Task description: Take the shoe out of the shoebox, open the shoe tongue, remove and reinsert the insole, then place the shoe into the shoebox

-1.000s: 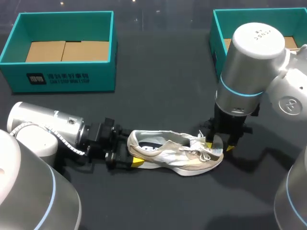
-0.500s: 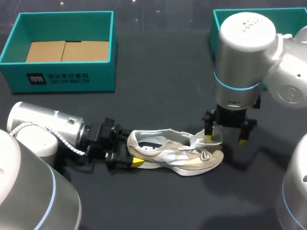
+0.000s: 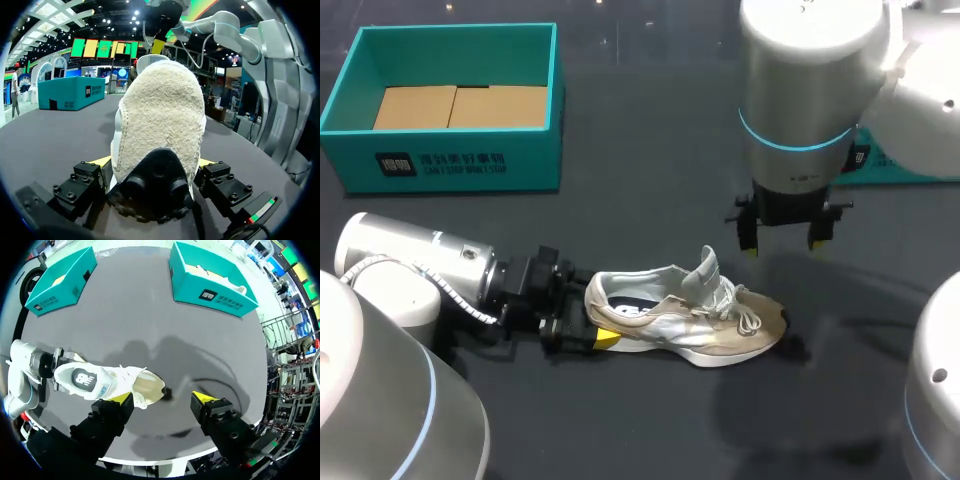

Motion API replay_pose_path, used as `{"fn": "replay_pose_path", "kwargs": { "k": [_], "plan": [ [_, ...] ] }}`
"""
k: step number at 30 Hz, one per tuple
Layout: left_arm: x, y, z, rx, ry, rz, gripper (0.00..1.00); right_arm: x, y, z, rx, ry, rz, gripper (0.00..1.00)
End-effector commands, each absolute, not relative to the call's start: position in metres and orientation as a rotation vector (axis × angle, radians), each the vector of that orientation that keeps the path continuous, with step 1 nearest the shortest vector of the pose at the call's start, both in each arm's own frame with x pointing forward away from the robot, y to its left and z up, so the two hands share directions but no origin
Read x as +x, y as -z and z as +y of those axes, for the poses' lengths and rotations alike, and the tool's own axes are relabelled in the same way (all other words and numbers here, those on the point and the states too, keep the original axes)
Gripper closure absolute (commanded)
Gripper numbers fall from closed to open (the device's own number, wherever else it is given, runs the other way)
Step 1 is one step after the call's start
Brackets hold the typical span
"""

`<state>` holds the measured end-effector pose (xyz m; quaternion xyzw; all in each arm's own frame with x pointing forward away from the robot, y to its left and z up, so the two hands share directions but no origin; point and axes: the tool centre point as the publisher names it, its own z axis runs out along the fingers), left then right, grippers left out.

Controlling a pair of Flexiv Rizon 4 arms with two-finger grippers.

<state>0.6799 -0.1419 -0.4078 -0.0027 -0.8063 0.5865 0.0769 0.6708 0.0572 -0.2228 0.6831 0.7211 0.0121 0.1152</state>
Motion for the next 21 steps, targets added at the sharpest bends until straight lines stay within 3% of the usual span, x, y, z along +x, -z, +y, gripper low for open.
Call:
{"fn": "replay_pose_path", "kwargs": {
  "k": [1,4,5,6,14,21],
  "plan": [
    [0.679,0.408,-0.141,-0.007,-1.759,-2.417,1.00,0.668,0.191,0.078,1.871,-0.053,2.223,0.46],
    [0.679,0.408,-0.141,-0.007,-1.759,-2.417,1.00,0.669,0.185,0.095,1.739,-0.097,2.363,0.63],
    [0.679,0.408,-0.141,-0.007,-1.759,-2.417,1.00,0.670,0.184,0.100,1.695,-0.110,2.412,0.93],
    [0.679,0.408,-0.141,-0.007,-1.759,-2.417,1.00,0.670,0.183,0.107,1.641,-0.108,2.458,1.00],
    [0.679,0.408,-0.141,-0.007,-1.759,-2.417,1.00,0.656,0.188,0.161,0.962,-0.223,2.941,1.00],
    [0.679,0.408,-0.141,-0.007,-1.759,-2.417,1.00,0.656,0.188,0.161,0.962,-0.223,2.941,1.00]
  ]
}}
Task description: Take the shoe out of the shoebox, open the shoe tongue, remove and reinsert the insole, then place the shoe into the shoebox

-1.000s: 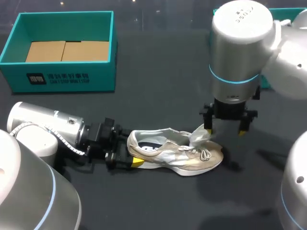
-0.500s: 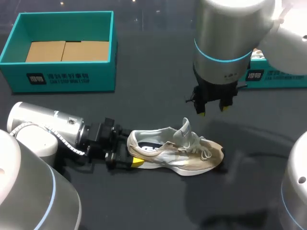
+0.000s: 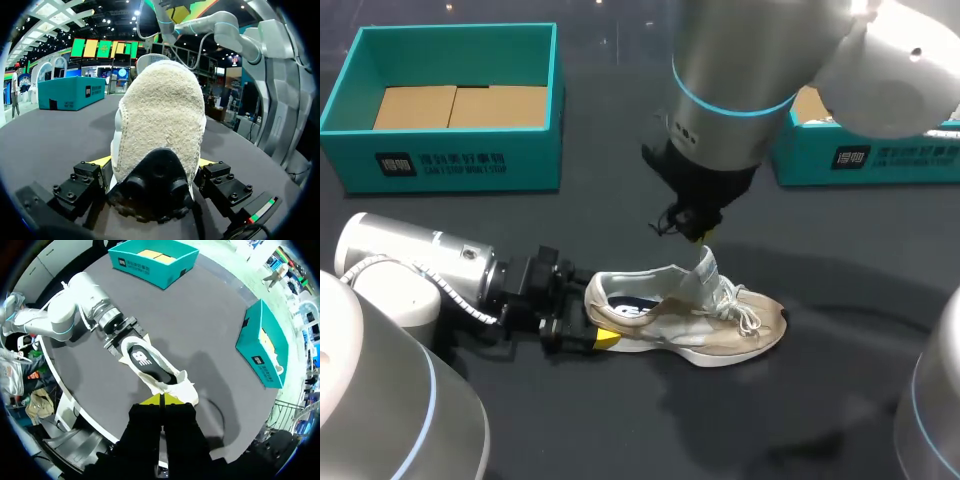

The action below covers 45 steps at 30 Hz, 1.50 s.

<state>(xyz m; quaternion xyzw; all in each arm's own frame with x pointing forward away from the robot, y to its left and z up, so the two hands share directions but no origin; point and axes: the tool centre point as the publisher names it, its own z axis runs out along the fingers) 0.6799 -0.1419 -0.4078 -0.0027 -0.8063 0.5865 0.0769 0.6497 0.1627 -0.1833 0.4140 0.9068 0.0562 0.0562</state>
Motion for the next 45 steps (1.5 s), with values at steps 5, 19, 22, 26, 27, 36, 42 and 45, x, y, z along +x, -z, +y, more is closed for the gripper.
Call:
{"fn": "replay_pose_path", "kwargs": {
  "k": [5,19,22,26,27,36,42,45],
  "plan": [
    [0.679,0.408,-0.141,-0.007,-1.759,-2.417,1.00,0.657,0.195,0.170,0.891,-0.186,2.976,1.00],
    [0.679,0.408,-0.141,-0.007,-1.759,-2.417,1.00,0.658,0.247,0.213,0.384,-0.211,3.108,1.00],
    [0.679,0.408,-0.141,-0.007,-1.759,-2.417,1.00,0.658,0.247,0.213,0.384,-0.211,3.108,1.00],
    [0.679,0.408,-0.141,-0.007,-1.759,-2.417,1.00,0.658,0.247,0.213,0.384,-0.211,3.108,1.00],
    [0.679,0.408,-0.141,-0.007,-1.759,-2.417,1.00,0.658,0.247,0.213,0.384,-0.211,3.108,1.00],
    [0.679,0.408,-0.141,-0.007,-1.759,-2.417,1.00,0.660,0.297,0.217,0.336,-0.299,3.097,1.00],
    [0.679,0.408,-0.141,-0.007,-1.759,-2.417,1.00,0.660,0.303,0.217,0.335,-0.302,3.100,1.00],
    [0.679,0.408,-0.141,-0.007,-1.759,-2.417,1.00,0.660,0.303,0.217,0.335,-0.302,3.100,1.00]
  ]
}}
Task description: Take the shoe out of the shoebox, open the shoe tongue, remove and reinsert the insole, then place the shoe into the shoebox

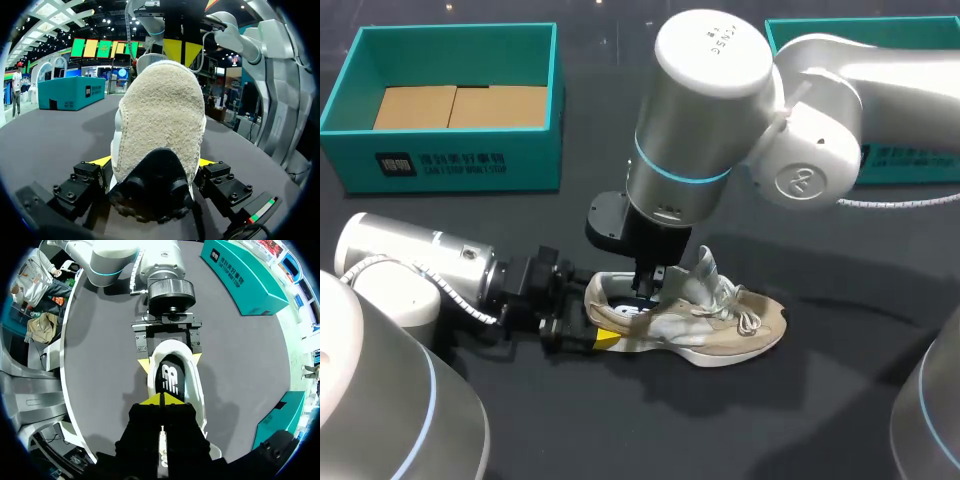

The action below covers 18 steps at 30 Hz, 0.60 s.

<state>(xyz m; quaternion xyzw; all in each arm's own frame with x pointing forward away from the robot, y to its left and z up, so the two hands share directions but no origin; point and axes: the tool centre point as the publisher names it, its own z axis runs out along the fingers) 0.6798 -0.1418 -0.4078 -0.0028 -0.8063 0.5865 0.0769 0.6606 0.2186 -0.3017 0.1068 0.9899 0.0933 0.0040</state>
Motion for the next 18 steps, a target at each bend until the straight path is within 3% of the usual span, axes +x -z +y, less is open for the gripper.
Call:
{"fn": "replay_pose_path", "kwargs": {
  "k": [1,7,18],
  "plan": [
    [0.679,0.408,-0.141,-0.007,-1.759,-2.417,1.00,0.660,0.303,0.217,0.335,-0.302,3.100,1.00],
    [0.679,0.408,-0.141,-0.007,-1.759,-2.417,1.00,0.660,0.303,0.217,0.335,-0.302,3.100,1.00],
    [0.679,0.408,-0.141,-0.007,-1.759,-2.417,1.00,0.679,0.347,0.225,0.324,-0.331,3.099,1.00]
  ]
}}
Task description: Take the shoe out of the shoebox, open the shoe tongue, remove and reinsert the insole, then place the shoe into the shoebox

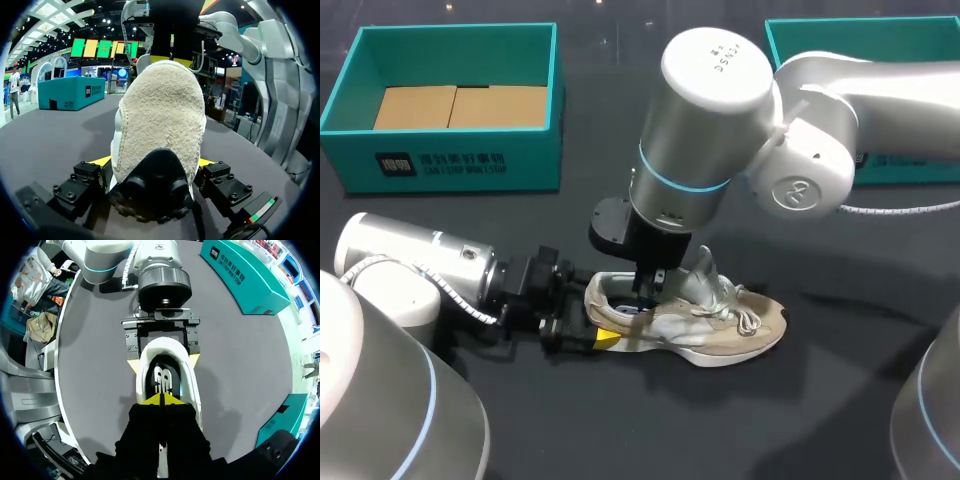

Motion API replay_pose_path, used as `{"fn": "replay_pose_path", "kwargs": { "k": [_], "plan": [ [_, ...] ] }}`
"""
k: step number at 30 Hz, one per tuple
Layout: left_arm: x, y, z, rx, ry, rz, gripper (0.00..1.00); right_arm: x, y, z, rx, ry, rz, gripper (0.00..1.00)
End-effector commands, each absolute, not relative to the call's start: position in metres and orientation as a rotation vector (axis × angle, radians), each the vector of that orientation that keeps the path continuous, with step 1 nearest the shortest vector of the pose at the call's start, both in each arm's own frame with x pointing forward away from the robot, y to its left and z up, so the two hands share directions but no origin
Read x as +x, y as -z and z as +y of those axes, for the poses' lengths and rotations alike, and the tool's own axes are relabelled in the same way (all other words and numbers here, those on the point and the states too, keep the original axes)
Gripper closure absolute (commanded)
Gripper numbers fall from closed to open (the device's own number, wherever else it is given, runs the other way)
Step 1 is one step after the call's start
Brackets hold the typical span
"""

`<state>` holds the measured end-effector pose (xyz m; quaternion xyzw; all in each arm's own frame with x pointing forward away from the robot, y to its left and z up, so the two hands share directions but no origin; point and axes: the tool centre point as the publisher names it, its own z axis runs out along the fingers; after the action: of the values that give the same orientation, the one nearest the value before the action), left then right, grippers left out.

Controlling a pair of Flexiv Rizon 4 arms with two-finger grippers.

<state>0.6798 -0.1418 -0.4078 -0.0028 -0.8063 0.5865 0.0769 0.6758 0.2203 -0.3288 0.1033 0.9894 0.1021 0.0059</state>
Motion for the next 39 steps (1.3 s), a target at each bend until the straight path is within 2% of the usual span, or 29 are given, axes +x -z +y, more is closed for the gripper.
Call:
{"fn": "replay_pose_path", "kwargs": {
  "k": [1,14,28,30,31,32,39],
  "plan": [
    [0.679,0.408,-0.141,-0.007,-1.759,-2.417,1.00,0.680,0.348,0.225,0.328,-0.327,3.095,1.00],
    [0.679,0.408,-0.141,-0.007,-1.759,-2.417,1.00,0.680,0.379,0.210,0.424,-0.285,3.060,1.00],
    [0.679,0.408,-0.141,-0.007,-1.759,-2.417,1.00,0.681,0.378,0.175,0.547,-0.212,2.992,1.00],
    [0.679,0.408,-0.141,-0.007,-1.759,-2.417,1.00,0.681,0.378,0.173,0.556,-0.206,2.989,0.80],
    [0.679,0.408,-0.141,-0.007,-1.759,-2.417,1.00,0.681,0.378,0.172,0.558,-0.205,2.988,0.66],
    [0.679,0.408,-0.141,-0.007,-1.759,-2.417,1.00,0.681,0.379,0.171,0.560,-0.203,2.988,0.59],
    [0.679,0.408,-0.141,-0.007,-1.759,-2.417,1.00,0.683,0.387,0.170,0.573,-0.197,2.995,0.53]
  ]
}}
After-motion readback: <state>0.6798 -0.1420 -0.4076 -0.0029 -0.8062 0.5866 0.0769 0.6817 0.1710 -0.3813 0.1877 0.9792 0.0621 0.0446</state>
